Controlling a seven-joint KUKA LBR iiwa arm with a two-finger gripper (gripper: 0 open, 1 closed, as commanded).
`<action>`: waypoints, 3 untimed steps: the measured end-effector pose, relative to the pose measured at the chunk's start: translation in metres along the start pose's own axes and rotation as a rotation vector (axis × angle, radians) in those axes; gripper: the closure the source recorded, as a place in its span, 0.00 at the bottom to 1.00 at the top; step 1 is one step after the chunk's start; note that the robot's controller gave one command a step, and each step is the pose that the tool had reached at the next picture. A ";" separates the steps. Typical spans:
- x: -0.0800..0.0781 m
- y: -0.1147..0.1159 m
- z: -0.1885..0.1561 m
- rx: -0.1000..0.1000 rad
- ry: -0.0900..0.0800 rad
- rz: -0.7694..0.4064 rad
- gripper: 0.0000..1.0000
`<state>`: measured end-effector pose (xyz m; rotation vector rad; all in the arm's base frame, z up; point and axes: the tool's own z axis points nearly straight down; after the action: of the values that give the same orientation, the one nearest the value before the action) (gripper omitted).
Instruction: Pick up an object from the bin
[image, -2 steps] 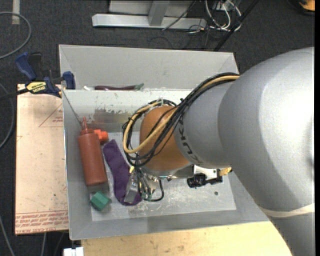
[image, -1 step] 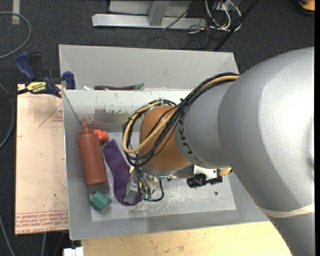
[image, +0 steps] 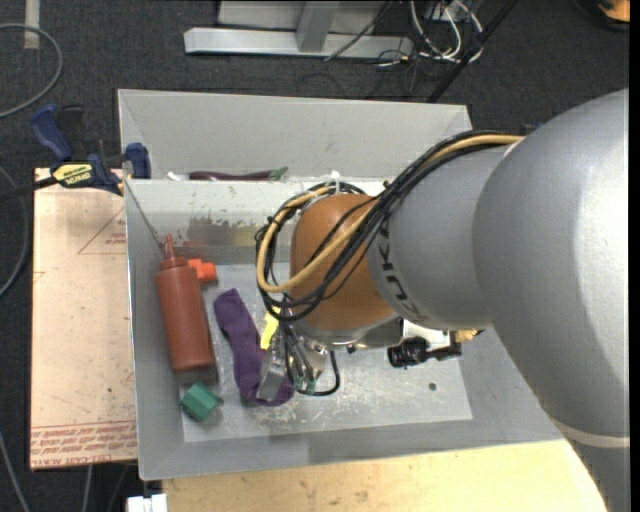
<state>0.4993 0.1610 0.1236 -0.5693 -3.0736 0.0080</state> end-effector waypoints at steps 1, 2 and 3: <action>-0.017 -0.011 -0.044 -0.005 -0.007 -0.058 1.00; -0.007 -0.022 -0.076 -0.001 -0.002 -0.025 1.00; -0.020 -0.012 -0.045 -0.011 -0.014 -0.038 1.00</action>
Offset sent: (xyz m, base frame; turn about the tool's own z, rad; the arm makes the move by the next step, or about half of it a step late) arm -0.0083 -0.0226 0.0908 -0.0072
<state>0.5146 0.1421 0.1686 -0.5135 -3.0987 -0.0049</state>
